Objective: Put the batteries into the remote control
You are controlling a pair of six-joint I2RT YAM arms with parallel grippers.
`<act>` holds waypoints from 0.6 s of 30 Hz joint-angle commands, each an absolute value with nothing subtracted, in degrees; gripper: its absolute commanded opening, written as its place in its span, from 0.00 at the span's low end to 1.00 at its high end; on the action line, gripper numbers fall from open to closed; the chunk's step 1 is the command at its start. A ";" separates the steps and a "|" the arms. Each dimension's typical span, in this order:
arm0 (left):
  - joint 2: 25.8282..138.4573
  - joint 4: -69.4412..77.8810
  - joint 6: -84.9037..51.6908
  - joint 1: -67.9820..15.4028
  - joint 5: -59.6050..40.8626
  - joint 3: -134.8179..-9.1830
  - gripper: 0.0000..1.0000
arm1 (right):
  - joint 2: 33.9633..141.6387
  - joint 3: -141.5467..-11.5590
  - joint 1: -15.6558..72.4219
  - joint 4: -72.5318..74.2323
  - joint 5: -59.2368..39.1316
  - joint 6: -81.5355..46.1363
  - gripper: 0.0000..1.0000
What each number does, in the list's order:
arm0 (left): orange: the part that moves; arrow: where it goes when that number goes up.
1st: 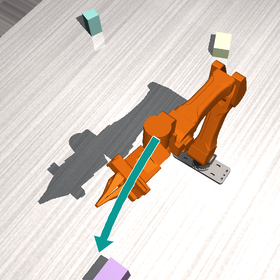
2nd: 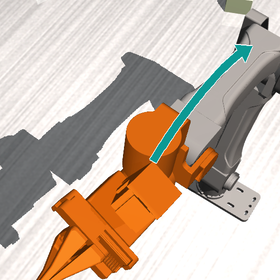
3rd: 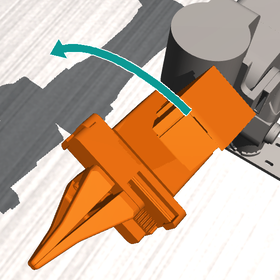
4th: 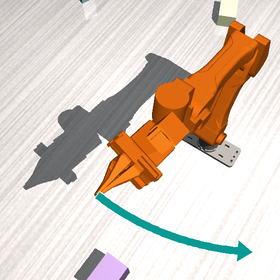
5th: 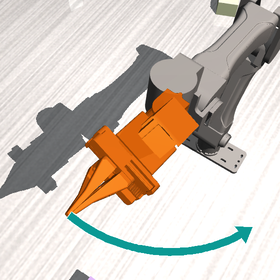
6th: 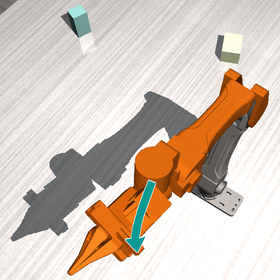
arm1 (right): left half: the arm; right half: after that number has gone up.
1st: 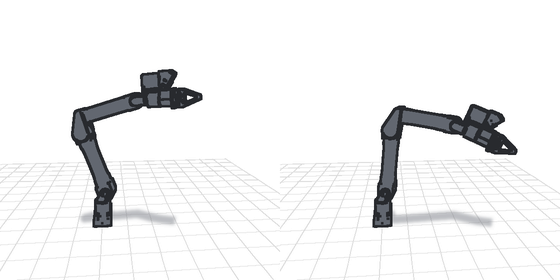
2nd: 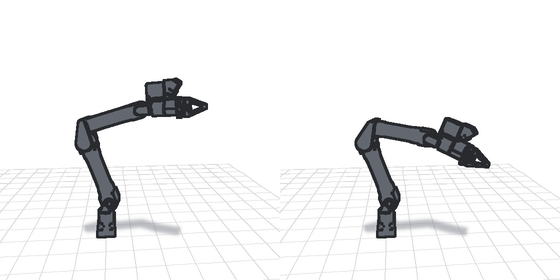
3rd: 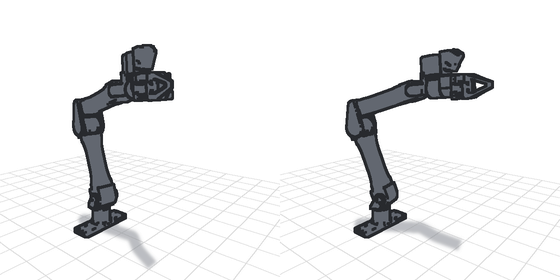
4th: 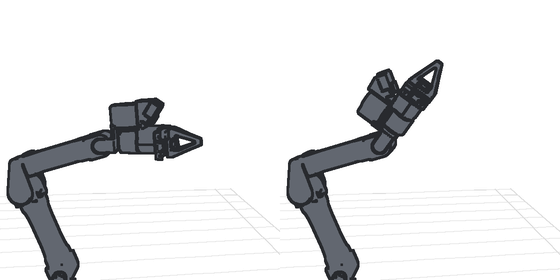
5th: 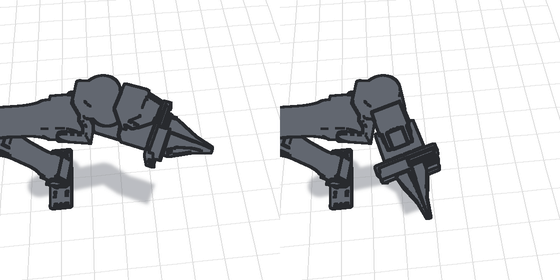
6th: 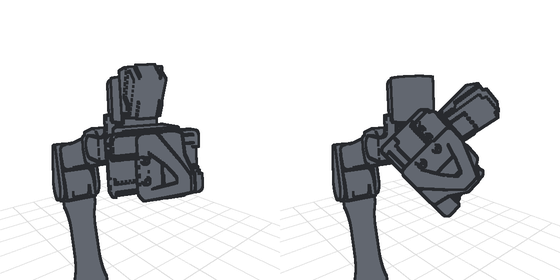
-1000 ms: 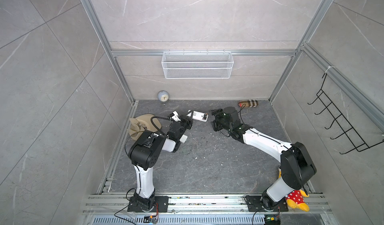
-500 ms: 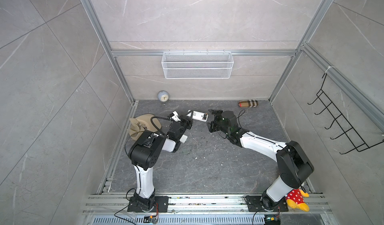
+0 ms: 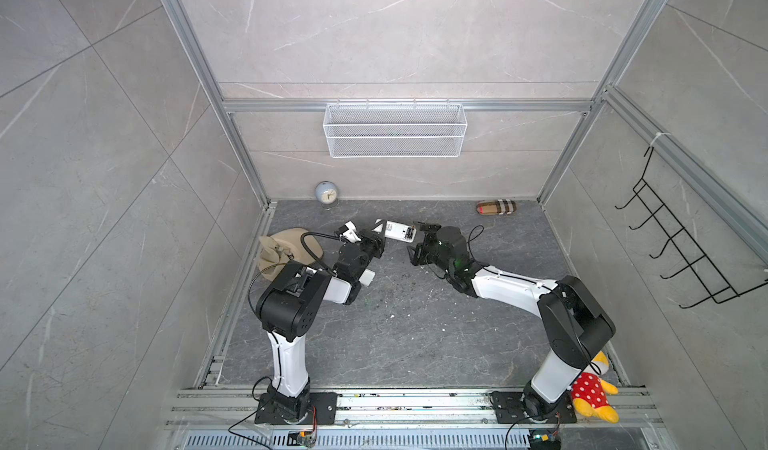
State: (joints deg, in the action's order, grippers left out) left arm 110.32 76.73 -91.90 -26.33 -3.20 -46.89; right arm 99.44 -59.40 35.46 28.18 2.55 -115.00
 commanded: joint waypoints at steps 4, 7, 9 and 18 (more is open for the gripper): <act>106.16 81.11 -88.13 -26.53 -2.27 -45.49 0.00 | 101.99 -58.52 36.65 34.02 3.95 -118.82 0.80; 105.95 81.11 -87.68 -26.61 -2.29 -45.35 0.00 | 102.39 -58.80 36.91 34.28 3.93 -119.38 0.78; 105.79 81.13 -87.28 -26.72 -2.14 -45.26 0.00 | 102.37 -58.56 37.00 34.52 4.25 -119.56 0.76; 105.99 81.12 -86.78 -26.72 -1.78 -44.74 0.00 | 102.89 -58.08 37.08 36.42 4.59 -120.41 0.66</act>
State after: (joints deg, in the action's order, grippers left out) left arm 108.68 76.77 -88.88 -26.48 -3.03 -44.93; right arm 101.89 -58.81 36.67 34.22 3.68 -119.42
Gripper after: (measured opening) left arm 0.184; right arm 0.662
